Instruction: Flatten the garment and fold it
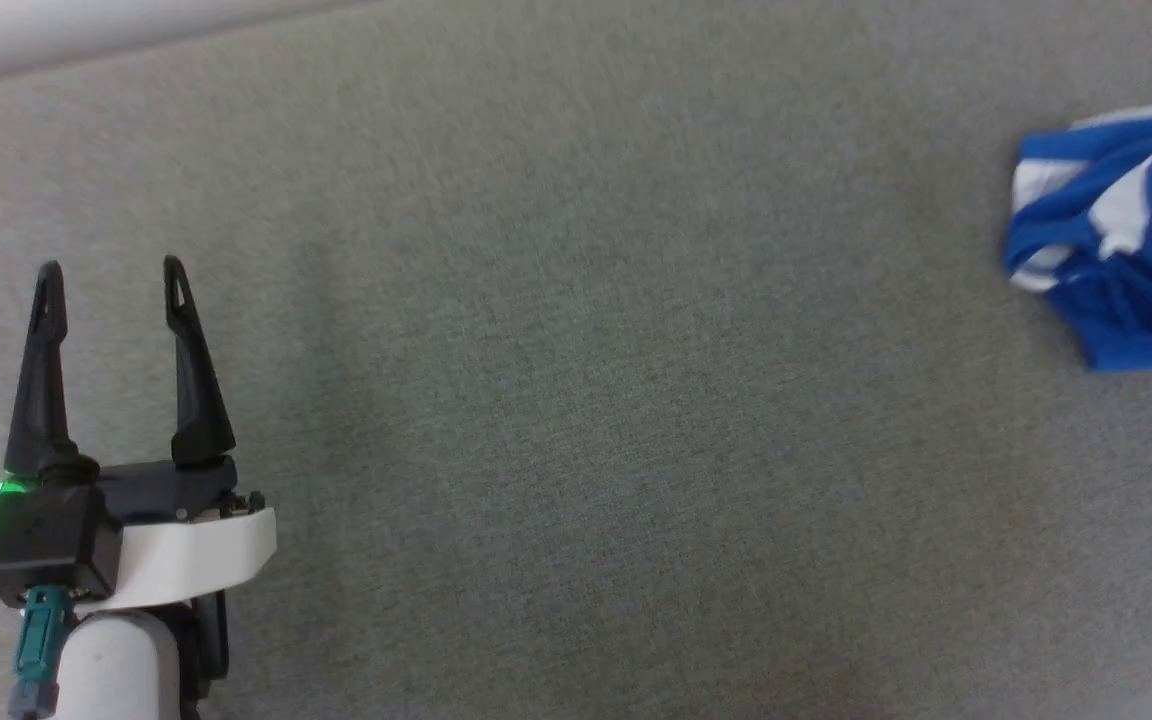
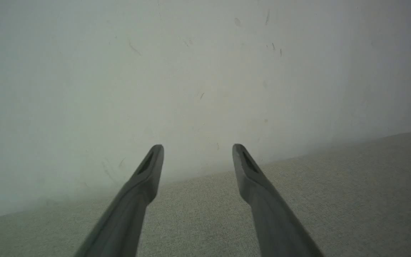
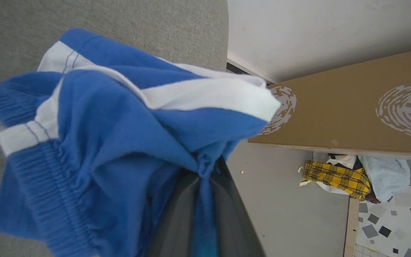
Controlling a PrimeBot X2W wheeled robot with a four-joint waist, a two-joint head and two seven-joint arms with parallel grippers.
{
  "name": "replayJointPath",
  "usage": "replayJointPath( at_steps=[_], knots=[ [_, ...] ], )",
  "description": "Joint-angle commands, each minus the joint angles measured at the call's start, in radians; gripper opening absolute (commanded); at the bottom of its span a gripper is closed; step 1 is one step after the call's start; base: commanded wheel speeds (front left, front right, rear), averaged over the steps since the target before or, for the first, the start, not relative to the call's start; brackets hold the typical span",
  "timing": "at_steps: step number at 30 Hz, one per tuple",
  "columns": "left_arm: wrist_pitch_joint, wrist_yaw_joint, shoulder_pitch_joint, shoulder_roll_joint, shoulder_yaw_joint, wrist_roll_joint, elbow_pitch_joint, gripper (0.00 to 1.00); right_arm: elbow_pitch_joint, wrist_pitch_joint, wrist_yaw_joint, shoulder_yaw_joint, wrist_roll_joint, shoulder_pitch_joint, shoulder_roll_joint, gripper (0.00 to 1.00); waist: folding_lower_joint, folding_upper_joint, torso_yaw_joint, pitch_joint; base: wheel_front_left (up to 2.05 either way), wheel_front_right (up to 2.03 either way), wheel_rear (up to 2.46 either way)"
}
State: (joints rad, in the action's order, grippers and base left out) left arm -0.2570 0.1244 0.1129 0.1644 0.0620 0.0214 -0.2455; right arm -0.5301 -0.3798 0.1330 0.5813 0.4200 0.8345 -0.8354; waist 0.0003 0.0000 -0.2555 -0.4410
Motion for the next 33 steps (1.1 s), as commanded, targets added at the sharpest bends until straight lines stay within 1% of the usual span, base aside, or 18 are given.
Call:
replayJointPath(
  at_steps=[1,3,5,8,9,10,12,15,17,20,24,26,30,33],
  knots=[
    [-0.005,0.001,0.016,0.007,-0.002,0.009,-0.006,1.0,-0.013,0.011,-0.002,-0.004,-0.019,0.026,0.011,0.0,-0.0003,0.0,-0.03,-0.104,0.0,0.0,0.0],
    [-0.005,0.003,0.024,0.016,-0.002,0.011,-0.013,1.0,-0.078,0.036,-0.002,-0.016,-0.062,0.074,0.031,0.0,-0.0003,0.0,-0.029,-0.125,0.0,0.0,0.0],
    [-0.005,0.003,0.032,0.023,-0.004,0.011,-0.015,1.0,-0.144,0.054,-0.002,-0.036,-0.078,0.109,0.065,0.0,-0.0003,0.0,-0.027,-0.136,0.0,0.0,0.0],
    [-0.005,0.007,0.039,0.027,-0.01,0.01,-0.006,1.0,-0.222,0.071,-0.002,-0.037,-0.113,0.139,0.105,0.0,-0.0003,0.0,-0.022,-0.129,0.0,0.0,0.0],
    [-0.005,0.009,0.039,0.024,-0.013,0.008,-0.002,1.0,-0.246,0.074,-0.002,-0.041,-0.11,0.144,0.119,0.27,-0.0003,0.0,-0.019,-0.12,0.0,0.0,0.0],
    [-0.005,0.012,0.038,0.021,-0.015,0.005,0.004,1.0,-0.265,0.083,-0.002,-0.047,-0.108,0.15,0.129,1.0,-0.0003,0.0,-0.017,-0.107,0.0,0.0,0.0],
    [-0.005,0.018,0.032,0.013,-0.02,-0.004,0.016,1.0,-0.297,0.107,-0.002,-0.056,-0.111,0.159,0.132,1.0,-0.0003,0.0,-0.011,-0.072,0.0,0.0,0.0],
    [-0.005,0.024,0.017,-0.002,-0.026,-0.019,0.038,1.0,-0.31,0.16,-0.002,-0.058,-0.134,0.172,0.106,1.0,-0.0003,0.0,0.003,-0.008,0.0,0.0,0.0],
    [-0.005,0.027,0.004,-0.011,-0.027,-0.028,0.053,1.0,-0.29,0.23,-0.002,-0.072,-0.17,0.186,0.088,1.0,-0.0003,0.0,0.012,0.033,0.0,0.0,0.0],
    [-0.005,0.029,-0.021,-0.021,-0.024,-0.04,0.077,1.0,-0.252,0.364,-0.002,-0.149,-0.205,0.195,0.106,1.0,-0.0003,0.0,0.027,0.099,0.0,0.0,0.0],
    [-0.005,0.031,-0.054,-0.037,-0.021,-0.053,0.102,1.0,-0.2,0.537,-0.002,-0.266,-0.261,0.165,0.173,1.0,-0.0003,0.0,0.059,0.171,0.0,0.0,0.0],
    [-0.005,0.031,-0.067,-0.043,-0.021,-0.055,0.108,1.0,-0.158,0.599,-0.002,-0.319,-0.299,0.138,0.217,1.0,-0.0003,0.0,0.077,0.198,0.0,0.0,0.0],
    [-0.005,0.03,-0.088,-0.055,-0.019,-0.06,0.114,1.0,-0.026,0.639,-0.002,-0.432,-0.364,0.048,0.323,1.0,-0.0003,0.0,0.118,0.244,0.0,0.0,0.0],
    [-0.005,0.024,-0.096,-0.062,-0.022,-0.061,0.121,1.0,0.146,0.641,-0.002,-0.505,-0.376,-0.058,0.415,1.0,-0.0003,0.0,0.152,0.274,0.0,0.0,0.0]
  ],
)
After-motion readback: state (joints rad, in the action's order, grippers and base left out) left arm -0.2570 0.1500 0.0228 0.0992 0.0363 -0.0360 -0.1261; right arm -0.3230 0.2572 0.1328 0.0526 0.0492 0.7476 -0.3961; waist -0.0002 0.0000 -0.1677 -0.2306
